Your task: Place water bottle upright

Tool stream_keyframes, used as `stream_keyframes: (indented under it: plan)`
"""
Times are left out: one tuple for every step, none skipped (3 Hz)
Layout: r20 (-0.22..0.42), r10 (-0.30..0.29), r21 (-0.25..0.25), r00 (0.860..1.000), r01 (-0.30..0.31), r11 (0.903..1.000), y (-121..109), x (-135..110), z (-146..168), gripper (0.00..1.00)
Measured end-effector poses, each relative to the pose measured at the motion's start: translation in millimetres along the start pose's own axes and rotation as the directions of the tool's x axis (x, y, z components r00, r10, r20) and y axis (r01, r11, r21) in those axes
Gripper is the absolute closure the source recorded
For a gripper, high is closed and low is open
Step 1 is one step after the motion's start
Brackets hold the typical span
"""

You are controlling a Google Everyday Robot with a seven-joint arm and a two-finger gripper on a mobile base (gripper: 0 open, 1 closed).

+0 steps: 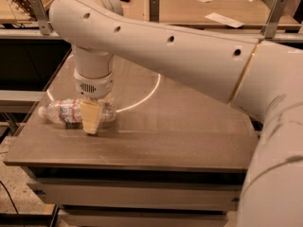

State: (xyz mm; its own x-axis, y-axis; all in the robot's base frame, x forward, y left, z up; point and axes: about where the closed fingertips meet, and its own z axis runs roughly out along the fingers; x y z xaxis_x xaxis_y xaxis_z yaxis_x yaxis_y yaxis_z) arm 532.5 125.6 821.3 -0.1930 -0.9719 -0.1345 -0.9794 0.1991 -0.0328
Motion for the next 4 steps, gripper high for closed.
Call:
stream_keyframes:
  plan:
    - [-0.004,-0.003,0.001,1.000,0.003,1.0000,-0.4,0.6,-5.3,0.65]
    - [-0.004,-0.004,0.001,1.000,0.004,1.0000,-0.5,0.3,-7.8,0.88]
    - [-0.013,-0.078,0.052,0.997,0.078,0.9955,8.5,5.7,-24.4,1.00]
    - [0.080,-0.161,0.112,0.984,0.152,0.9821,18.6,13.1,-67.9,1.00]
